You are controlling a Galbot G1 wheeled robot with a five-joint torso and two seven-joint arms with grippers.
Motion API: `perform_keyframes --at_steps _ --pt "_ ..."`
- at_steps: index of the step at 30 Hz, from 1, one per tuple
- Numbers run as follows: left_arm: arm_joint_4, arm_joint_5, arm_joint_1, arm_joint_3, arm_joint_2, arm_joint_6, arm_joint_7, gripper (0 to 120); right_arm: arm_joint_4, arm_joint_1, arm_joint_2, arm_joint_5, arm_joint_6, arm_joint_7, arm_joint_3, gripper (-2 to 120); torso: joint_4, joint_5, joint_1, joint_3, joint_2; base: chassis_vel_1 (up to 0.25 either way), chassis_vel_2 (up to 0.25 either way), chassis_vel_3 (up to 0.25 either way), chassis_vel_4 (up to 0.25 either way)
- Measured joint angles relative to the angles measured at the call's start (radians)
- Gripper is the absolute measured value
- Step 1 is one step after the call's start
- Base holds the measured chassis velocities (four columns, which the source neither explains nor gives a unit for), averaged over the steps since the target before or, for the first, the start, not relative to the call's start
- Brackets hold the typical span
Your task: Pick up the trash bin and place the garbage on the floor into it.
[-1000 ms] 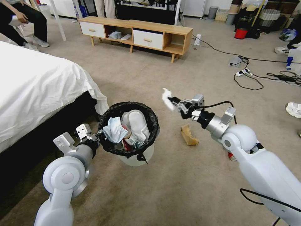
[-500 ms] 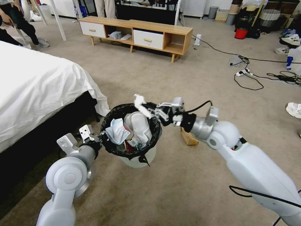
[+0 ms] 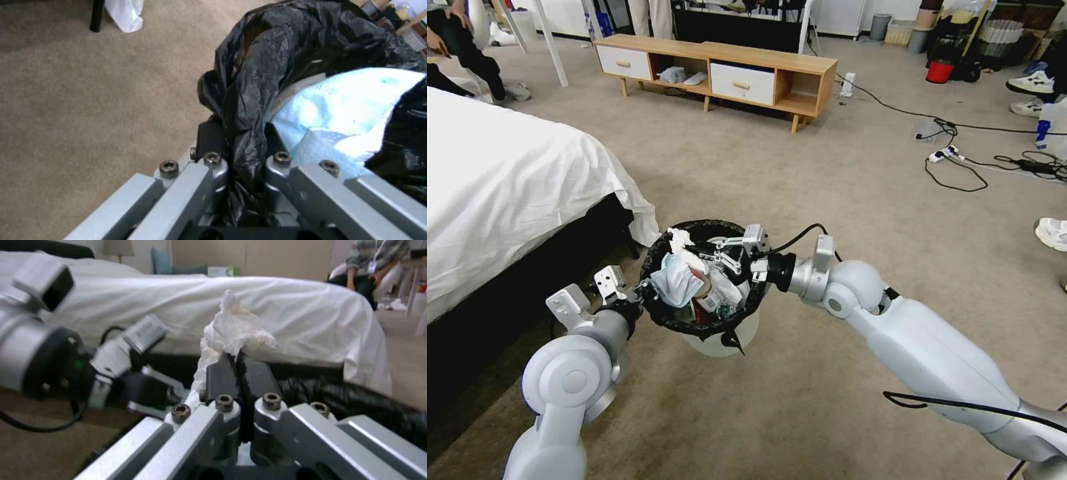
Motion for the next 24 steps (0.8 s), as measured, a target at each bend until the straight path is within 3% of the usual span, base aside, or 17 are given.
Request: perform_keyframes --at_steps 16,18,21,24 --pt "0.006 0.000 -0.011 0.002 -0.001 -0.001 0.001 4 -0.098 -0.001 0.009 -0.022 0.017 0.017 -0.009 0 0.0000 0.0000 0.000 0.000 0.000 0.000 0.000 0.000 0.000" --pt "0.007 0.000 -0.011 0.002 -0.002 -0.001 0.001 4 -0.102 -0.002 0.011 -0.028 0.019 0.024 -0.009 2 0.0000 0.0001 0.000 0.000 0.000 0.000 0.000 0.000 0.000" --pt "0.007 0.001 -0.010 0.001 -0.002 -0.002 0.001 4 -0.111 -0.007 0.014 -0.038 0.021 0.030 -0.007 19 0.0000 0.0000 0.000 0.000 0.000 0.000 0.000 0.000 0.000" --pt "0.007 0.001 -0.010 0.001 -0.002 -0.002 0.001 4 -0.111 -0.008 0.014 -0.040 0.022 0.031 -0.005 23 0.0000 0.0000 0.000 0.000 0.000 0.000 0.000 0.000 0.000"
